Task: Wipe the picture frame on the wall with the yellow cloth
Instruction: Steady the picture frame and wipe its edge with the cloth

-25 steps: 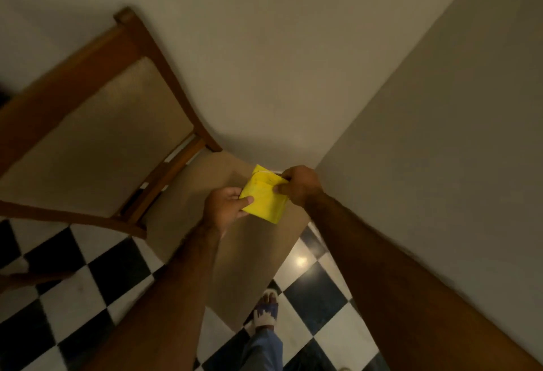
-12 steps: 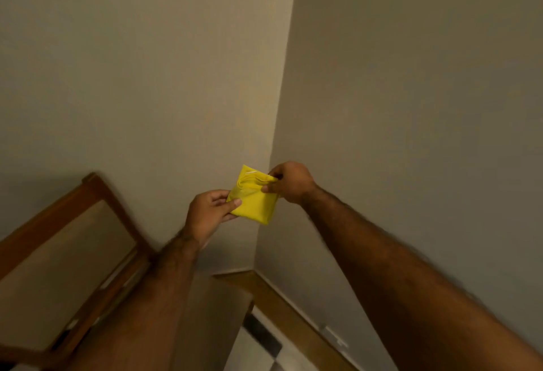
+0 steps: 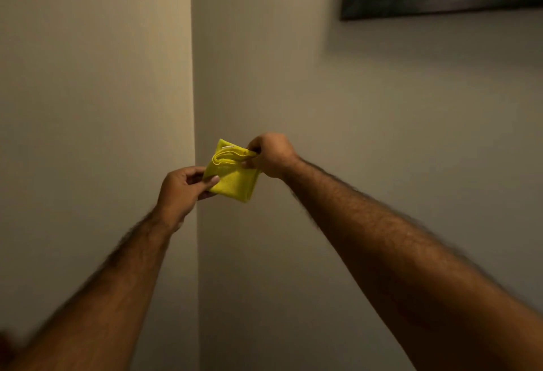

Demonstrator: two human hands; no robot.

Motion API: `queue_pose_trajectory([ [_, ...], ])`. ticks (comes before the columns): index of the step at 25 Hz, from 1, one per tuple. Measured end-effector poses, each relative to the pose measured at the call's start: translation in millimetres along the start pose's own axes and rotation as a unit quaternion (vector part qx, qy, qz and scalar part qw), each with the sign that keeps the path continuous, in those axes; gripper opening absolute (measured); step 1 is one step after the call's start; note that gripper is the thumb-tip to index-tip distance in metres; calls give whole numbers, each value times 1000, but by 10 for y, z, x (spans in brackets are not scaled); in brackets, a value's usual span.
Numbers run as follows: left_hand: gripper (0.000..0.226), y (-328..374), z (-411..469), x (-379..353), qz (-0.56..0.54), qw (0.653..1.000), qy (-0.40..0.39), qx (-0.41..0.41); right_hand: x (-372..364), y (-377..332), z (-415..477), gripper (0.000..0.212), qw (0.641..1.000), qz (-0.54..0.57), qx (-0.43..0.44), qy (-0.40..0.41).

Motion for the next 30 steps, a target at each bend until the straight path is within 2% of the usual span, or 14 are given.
queue_pose_trajectory([
  [7,34,1559,715,-833,-20,987,-26,-157,1925,-66,-680,35,987,-49,6,154],
  [9,35,2041,873,-1073,-32,981,-36,-190,2415,-154,-953,31,973,-127,9,193],
  [11,29,2566,1052,-1280,-49,971,-52,-230,2944,-210,-1305,33,926,-264,21,270],
  [13,15,3066,1230,-1434,-76,960,-60,-262,3458,-136,-1717,48,853,-366,32,370],
  [15,15,3490,1390,-1558,-94,955,-48,-279,3899,107,-2093,61,798,-413,1,439],
  [18,32,3976,1679,-1781,-105,949,-9,-295,4401,632,-2538,78,752,-413,-75,508],
  [22,33,4216,1995,-2019,-85,954,48,-283,4685,1268,-2839,91,748,-375,-157,524],
  [27,26,4105,2146,-2149,-23,962,95,-255,4722,1787,-2845,104,766,-345,-189,509],
  [29,35,4097,2083,-2244,73,949,145,-270,4692,1907,-2775,109,778,-329,-188,500],
  [30,46,4100,2046,-2284,151,930,192,-274,4681,1948,-2735,112,785,-320,-186,497],
])
Point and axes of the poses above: each hand's wrist, its own z-axis towards the middle knuckle, its own x-axis out of the back of the hand, y = z × x, the point moved 4 cm from there along z, towards the middle knuckle, and after that the axes turned 14 degrees about -y, right-handed, at the moved point
